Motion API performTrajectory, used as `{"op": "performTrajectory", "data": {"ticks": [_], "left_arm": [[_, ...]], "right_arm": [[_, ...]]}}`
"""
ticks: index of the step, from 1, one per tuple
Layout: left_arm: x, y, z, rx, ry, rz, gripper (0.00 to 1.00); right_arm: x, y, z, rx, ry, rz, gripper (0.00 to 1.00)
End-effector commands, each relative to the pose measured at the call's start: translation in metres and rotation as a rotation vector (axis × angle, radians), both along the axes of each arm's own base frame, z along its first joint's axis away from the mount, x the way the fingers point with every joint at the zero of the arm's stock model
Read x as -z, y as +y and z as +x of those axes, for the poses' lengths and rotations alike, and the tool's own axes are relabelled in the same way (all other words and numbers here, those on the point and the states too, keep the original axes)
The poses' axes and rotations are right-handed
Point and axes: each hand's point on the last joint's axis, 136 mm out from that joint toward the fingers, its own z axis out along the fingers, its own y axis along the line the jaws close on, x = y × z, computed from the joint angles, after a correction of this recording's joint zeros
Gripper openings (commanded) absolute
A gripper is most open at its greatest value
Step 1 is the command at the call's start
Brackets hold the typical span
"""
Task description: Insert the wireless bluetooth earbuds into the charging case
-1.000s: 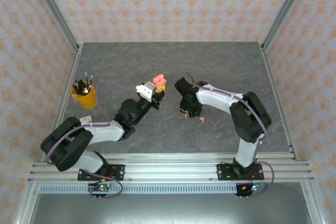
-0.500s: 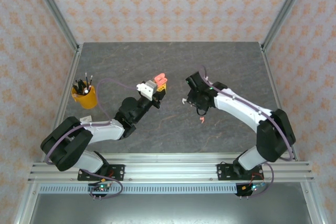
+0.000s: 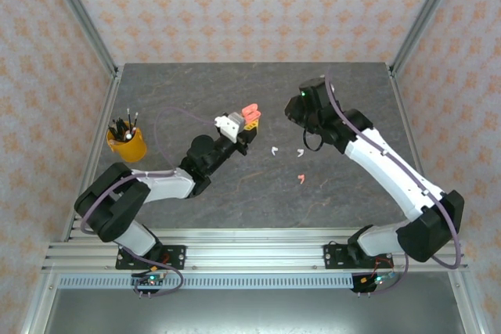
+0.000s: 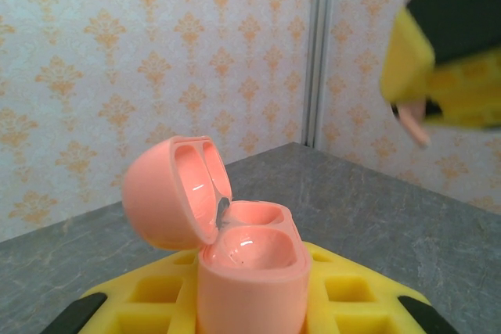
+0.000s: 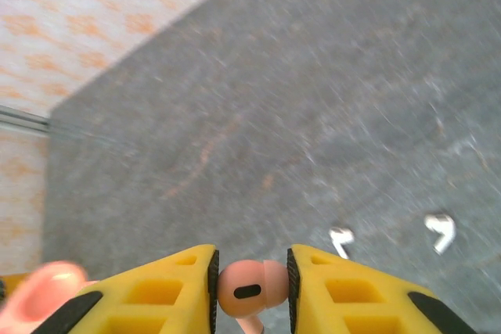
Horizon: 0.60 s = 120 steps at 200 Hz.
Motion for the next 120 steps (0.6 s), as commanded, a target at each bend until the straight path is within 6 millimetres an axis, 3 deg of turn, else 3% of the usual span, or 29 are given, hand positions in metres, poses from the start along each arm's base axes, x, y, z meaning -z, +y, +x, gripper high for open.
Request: {"op": "performTrajectory", "data": {"ticks": [1, 48, 120], "left_arm": [[-0.017, -0.012, 0.005, 0.045, -0.041, -0.016, 0.0], [-0.028, -0.026, 0.018, 0.065, -0.058, -0.039, 0.0], [-0.057, -0.038, 0.045, 0.005, -0.11, -0.125, 0.0]], "right_arm": [[-0.054, 0.0, 0.008, -0.034, -0.167, -0.003, 0.29], [-0.1, 0.016, 0.014, -0.121, -0.346, 0.049, 0.29], [-0.114, 0.036, 0.018, -0.191, -0.446, 0.146, 0.3]]}}
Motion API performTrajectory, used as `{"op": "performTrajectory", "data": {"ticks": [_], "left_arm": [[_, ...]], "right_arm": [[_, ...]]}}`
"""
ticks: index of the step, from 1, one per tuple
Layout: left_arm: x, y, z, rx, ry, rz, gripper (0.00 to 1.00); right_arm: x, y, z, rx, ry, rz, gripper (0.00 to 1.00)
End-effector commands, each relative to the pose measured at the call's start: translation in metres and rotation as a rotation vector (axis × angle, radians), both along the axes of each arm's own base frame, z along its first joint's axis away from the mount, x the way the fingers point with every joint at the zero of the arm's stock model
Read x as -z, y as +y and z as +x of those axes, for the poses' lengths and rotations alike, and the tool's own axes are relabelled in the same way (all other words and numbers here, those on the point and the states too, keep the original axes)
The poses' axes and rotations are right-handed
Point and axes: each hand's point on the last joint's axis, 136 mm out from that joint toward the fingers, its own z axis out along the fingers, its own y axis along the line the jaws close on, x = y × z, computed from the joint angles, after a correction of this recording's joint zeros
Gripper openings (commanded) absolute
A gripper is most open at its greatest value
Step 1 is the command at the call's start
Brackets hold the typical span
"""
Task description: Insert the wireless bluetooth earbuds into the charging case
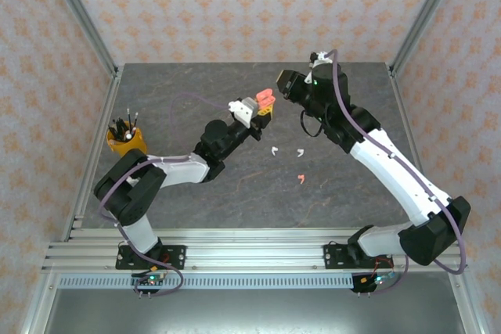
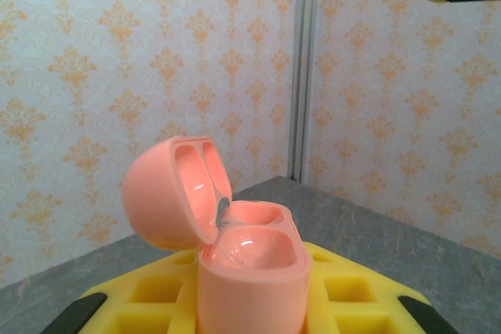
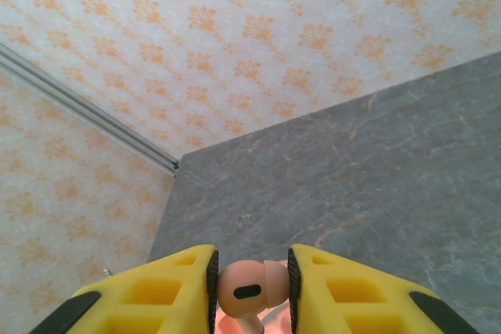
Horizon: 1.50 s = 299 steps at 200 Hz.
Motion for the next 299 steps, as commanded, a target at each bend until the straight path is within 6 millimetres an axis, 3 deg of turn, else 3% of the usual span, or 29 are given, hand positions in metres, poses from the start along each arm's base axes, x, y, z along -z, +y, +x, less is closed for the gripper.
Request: {"op": "performTrajectory", "data": {"ticks": [1, 74, 299], "left_arm": [[-0.029, -0.002, 0.008, -0.031, -0.058, -0.08, 0.0], [-0.053, -0.013, 0.021, -0.045, -0.085, -0.137, 0.0], [-0.066, -0.019, 0.025, -0.053, -0.099, -0.169, 0.0]], "right_arm": [[-0.023, 0.005, -0.002, -0.039, -0.089, 0.054, 0.3], [-0.014, 0.019, 0.004, -0.081, -0.099, 0.087, 0.3], [0.026, 0.025, 0.017, -0.024, -0.05, 0.08, 0.3]]}}
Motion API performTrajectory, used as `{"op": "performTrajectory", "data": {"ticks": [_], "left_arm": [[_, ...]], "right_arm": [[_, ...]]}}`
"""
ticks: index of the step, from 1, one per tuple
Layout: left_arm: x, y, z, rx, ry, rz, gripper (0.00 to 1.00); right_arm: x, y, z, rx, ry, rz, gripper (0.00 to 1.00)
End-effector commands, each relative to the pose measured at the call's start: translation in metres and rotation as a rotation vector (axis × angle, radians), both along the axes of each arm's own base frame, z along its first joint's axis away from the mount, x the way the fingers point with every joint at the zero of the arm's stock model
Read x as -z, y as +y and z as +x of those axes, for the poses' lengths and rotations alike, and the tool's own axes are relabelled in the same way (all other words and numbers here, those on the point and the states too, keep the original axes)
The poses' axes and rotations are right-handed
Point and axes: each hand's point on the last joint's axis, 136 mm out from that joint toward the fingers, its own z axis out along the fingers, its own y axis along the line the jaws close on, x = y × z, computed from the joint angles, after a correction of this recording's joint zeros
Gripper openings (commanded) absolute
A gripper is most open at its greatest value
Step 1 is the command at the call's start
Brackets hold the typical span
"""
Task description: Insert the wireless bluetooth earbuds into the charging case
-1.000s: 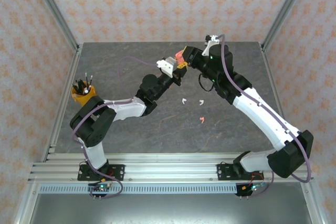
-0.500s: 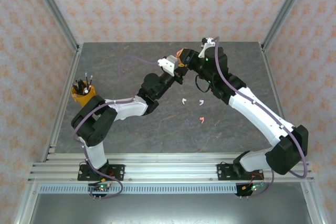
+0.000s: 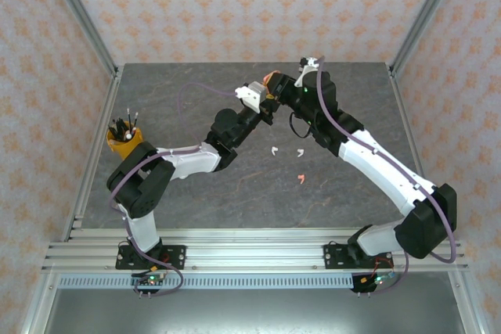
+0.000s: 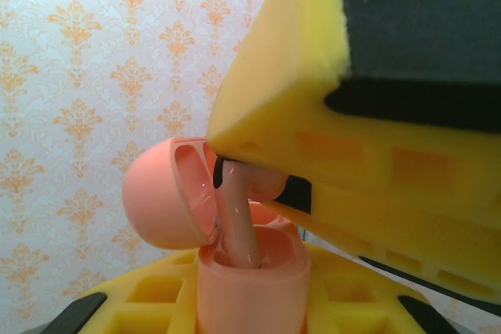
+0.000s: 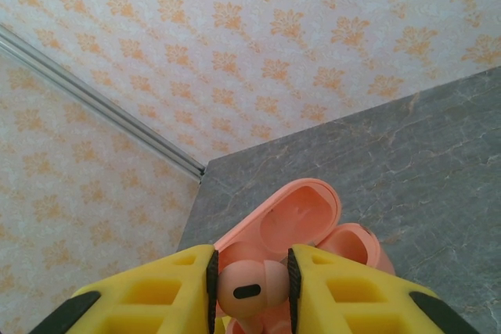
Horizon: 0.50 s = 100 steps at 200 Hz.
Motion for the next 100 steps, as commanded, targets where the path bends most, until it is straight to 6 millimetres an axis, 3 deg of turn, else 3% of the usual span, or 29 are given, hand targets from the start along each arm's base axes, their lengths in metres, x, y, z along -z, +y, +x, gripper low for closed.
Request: {"op": "performTrajectory", "data": {"ticks": [1, 100], "left_arm": [[-0.023, 0.0, 0.0, -0.016, -0.051, -0.05, 0.0], [-0.026, -0.002, 0.005, -0.019, -0.054, -0.054, 0.0]], "right_arm": [[0.003, 0.0, 0.0, 0.011, -0.004, 0.007, 0.3], [0.023, 0.01, -0.006, -0.046, 0.035, -0.013, 0.29]]}}
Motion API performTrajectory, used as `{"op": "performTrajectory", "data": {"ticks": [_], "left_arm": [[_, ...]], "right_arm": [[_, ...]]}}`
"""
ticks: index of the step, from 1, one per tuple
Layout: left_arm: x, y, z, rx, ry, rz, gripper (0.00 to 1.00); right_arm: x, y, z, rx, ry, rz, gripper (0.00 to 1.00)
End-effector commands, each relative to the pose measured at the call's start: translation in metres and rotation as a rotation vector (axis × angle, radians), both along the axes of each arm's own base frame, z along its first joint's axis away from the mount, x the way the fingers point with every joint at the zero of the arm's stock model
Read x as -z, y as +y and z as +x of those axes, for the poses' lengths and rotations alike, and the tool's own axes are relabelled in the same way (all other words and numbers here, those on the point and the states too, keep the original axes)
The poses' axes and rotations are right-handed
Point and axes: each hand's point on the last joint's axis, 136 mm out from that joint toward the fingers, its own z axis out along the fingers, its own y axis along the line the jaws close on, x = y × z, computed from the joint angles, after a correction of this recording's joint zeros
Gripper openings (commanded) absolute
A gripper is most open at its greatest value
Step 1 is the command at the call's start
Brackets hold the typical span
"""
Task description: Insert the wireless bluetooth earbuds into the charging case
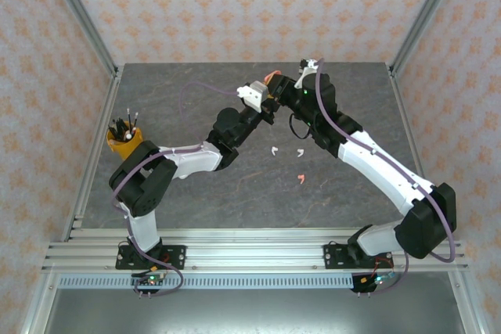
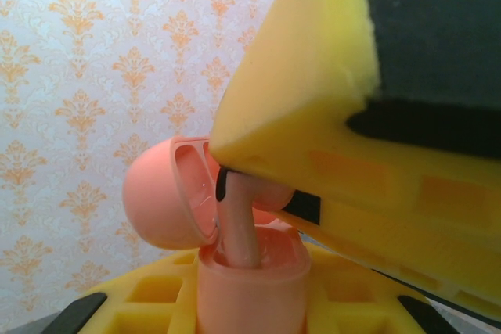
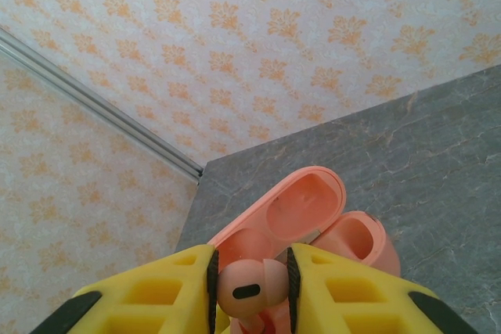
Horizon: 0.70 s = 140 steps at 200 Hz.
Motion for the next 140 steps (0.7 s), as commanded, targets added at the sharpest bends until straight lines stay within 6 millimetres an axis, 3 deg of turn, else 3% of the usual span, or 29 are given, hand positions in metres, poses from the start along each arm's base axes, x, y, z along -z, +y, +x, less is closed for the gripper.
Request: {"op": "performTrajectory", "data": {"ticks": [1, 70, 105, 140], "left_arm": [[-0.031, -0.001, -0.001, -0.008, -0.069, -0.061, 0.0], [-0.034, -0.001, -0.004, 0.003, -0.076, -0.057, 0.0], [-0.033, -0.001, -0.006, 0.011, -0.076, -0.062, 0.0], [-0.035, 0.0, -0.007, 0.011, -0.08, -0.063, 0.0]], "right_arm": [[0.017, 0.01, -0.006, -0.045, 0.038, -0.015, 0.29], [0.029, 0.001, -0.004, 0.005, 0.075, -0.065, 0.29], [0.027, -0.002, 0.001, 0.024, 0.09, -0.077, 0.37], [0.026, -0.004, 0.005, 0.036, 0.096, -0.069, 0.39]]}}
